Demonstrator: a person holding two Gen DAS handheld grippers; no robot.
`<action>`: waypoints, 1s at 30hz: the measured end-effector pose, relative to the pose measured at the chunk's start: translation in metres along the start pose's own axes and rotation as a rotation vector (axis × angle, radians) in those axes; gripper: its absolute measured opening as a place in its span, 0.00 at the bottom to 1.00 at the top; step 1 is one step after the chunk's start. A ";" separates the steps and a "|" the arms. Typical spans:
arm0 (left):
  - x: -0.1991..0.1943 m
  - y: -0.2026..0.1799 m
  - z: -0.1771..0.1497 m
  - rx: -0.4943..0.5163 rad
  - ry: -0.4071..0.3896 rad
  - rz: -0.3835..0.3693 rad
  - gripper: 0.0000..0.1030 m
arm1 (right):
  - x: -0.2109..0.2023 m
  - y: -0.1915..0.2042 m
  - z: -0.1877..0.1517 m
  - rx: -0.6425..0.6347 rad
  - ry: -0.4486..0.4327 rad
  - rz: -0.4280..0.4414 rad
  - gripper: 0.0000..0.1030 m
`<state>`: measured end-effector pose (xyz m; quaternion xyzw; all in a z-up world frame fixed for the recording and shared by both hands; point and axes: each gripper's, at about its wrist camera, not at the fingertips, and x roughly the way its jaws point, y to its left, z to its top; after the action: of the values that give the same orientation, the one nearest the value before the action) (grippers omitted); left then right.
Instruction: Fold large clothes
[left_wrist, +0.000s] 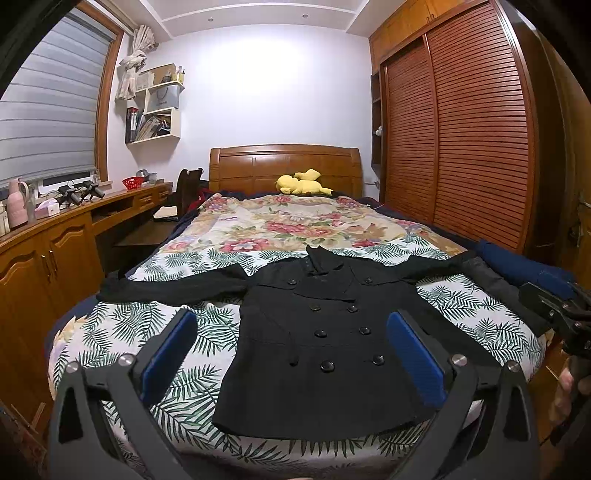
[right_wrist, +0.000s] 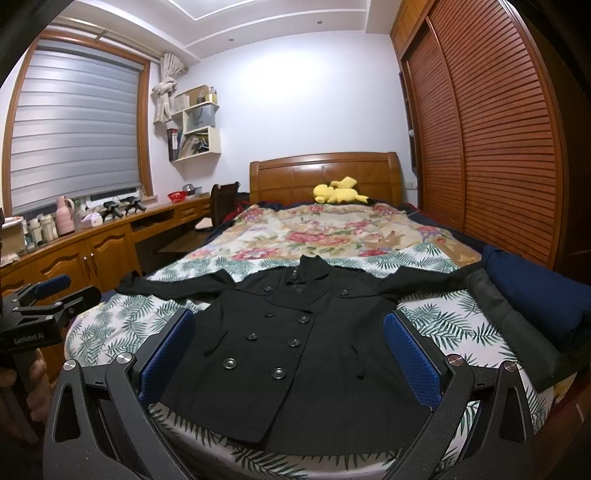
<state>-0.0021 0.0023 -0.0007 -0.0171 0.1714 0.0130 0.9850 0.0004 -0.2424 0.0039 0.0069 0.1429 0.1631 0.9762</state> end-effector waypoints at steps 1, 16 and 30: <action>0.000 0.000 0.000 0.001 0.000 0.001 1.00 | 0.000 -0.002 0.000 0.001 0.001 0.001 1.00; -0.001 0.000 0.000 0.006 0.000 0.002 1.00 | 0.000 -0.001 -0.001 0.003 0.002 0.001 1.00; -0.003 -0.001 0.003 0.008 -0.004 -0.001 1.00 | 0.000 -0.003 0.001 0.004 0.001 0.000 1.00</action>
<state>-0.0036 0.0016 0.0026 -0.0134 0.1697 0.0117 0.9853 0.0013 -0.2452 0.0044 0.0087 0.1439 0.1630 0.9760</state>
